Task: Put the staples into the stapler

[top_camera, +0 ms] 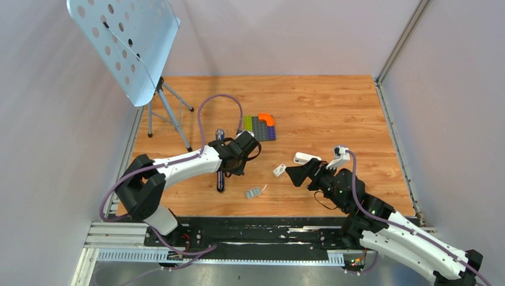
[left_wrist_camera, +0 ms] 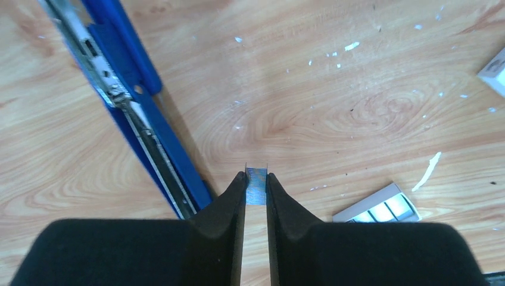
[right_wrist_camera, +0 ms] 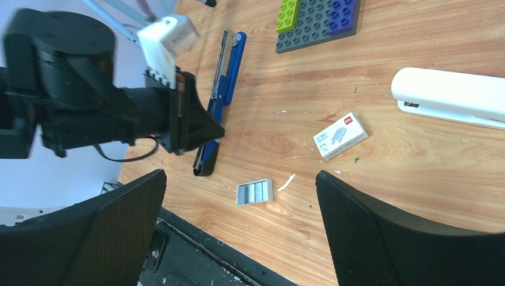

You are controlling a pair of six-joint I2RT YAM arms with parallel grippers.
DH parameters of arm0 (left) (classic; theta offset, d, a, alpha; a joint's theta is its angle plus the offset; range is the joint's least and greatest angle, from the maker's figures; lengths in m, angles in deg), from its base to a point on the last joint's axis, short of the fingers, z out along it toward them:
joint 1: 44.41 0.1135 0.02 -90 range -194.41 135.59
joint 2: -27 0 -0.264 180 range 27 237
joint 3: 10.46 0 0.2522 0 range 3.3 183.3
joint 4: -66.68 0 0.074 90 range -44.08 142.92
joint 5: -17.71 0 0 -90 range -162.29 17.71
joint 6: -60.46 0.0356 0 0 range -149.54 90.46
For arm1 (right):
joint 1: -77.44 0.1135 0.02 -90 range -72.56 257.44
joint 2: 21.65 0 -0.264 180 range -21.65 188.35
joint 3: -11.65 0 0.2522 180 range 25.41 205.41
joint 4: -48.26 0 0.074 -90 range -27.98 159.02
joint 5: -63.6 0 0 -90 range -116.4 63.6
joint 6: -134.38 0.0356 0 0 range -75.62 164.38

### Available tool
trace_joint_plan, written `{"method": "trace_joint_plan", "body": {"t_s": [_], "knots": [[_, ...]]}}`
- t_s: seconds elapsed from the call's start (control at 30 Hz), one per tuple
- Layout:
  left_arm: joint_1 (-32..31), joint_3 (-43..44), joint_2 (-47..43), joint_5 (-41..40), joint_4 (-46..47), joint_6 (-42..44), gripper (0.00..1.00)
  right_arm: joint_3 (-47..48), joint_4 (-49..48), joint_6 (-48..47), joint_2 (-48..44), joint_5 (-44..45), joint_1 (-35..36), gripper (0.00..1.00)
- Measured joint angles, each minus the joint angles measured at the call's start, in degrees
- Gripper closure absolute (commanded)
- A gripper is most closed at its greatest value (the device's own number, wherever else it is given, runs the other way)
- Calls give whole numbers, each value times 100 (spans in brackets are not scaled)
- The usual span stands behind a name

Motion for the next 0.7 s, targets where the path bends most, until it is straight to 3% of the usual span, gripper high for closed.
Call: {"method": "trace_joint_plan", "body": {"t_s": [0.17, 0.33, 0.5, 0.7], "knots": [[334, 127, -505, -105, -212, 76, 82, -48, 28, -2, 0, 0, 0, 0], [1178, 378, -669, -188, -343, 262, 82, -83, 37, -11, 4, -2, 0, 0], [1821, 868, -358, -175, -240, 363, 82, -83, 37, -72, 7, -7, 0, 0], [2041, 1423, 474, -181, 59, 363, 83, -83, 111, -144, 39, -22, 0, 0]]}}
